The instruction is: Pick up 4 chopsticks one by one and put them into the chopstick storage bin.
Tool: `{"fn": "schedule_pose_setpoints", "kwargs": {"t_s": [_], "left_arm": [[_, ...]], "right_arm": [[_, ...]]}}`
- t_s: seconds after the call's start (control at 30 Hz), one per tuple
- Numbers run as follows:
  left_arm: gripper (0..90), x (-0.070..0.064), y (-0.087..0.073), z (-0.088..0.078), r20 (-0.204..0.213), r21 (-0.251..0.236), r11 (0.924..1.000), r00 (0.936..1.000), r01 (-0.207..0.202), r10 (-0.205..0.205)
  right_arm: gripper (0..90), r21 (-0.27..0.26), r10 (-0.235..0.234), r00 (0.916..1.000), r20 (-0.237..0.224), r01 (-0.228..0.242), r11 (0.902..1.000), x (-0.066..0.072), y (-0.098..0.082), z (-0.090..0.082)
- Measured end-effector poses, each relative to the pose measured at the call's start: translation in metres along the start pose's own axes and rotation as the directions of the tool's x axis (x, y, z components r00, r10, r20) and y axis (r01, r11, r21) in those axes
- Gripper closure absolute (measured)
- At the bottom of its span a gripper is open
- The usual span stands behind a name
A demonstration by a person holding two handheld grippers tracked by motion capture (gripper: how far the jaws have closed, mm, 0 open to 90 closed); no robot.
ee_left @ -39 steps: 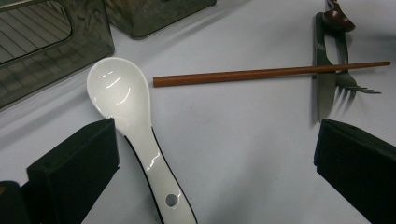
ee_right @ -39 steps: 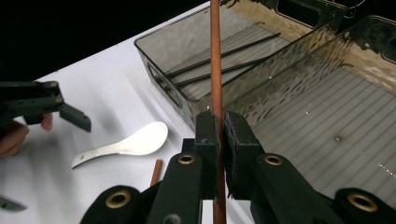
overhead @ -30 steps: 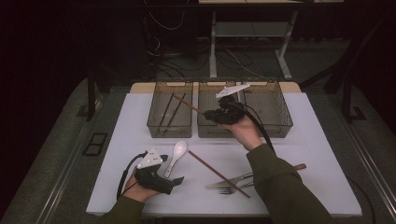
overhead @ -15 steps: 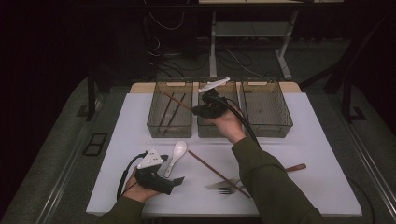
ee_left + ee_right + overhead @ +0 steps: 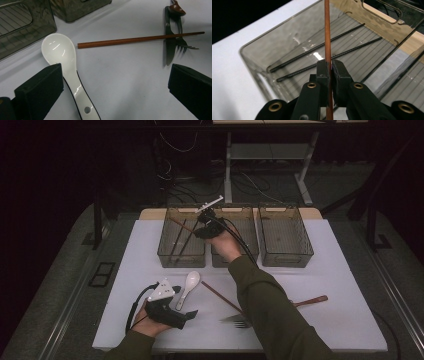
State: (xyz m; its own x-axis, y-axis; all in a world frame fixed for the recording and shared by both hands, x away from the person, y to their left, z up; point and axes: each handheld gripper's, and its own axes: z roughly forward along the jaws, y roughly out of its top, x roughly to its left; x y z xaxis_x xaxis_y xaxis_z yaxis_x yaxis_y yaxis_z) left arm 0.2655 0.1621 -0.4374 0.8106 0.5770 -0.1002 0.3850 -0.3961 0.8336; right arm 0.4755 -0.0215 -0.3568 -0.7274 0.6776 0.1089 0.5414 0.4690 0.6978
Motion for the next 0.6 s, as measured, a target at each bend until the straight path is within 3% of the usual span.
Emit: {"fn": "schedule_pose_setpoints", "kwargs": {"t_s": [0.27,0.6], "left_arm": [[0.0,0.000,0.000,0.000,0.000,-0.003,1.0000,1.0000,-0.008,0.008],[0.0,-0.001,0.001,0.000,0.002,-0.007,1.0000,1.0000,-0.007,0.007]], "right_arm": [[84.6,0.037,0.007,0.9996,0.027,-0.008,0.9993,0.001,0.010,0.022],[84.2,0.065,0.013,0.9992,0.038,-0.015,0.9978,0.005,0.014,0.035]]}}
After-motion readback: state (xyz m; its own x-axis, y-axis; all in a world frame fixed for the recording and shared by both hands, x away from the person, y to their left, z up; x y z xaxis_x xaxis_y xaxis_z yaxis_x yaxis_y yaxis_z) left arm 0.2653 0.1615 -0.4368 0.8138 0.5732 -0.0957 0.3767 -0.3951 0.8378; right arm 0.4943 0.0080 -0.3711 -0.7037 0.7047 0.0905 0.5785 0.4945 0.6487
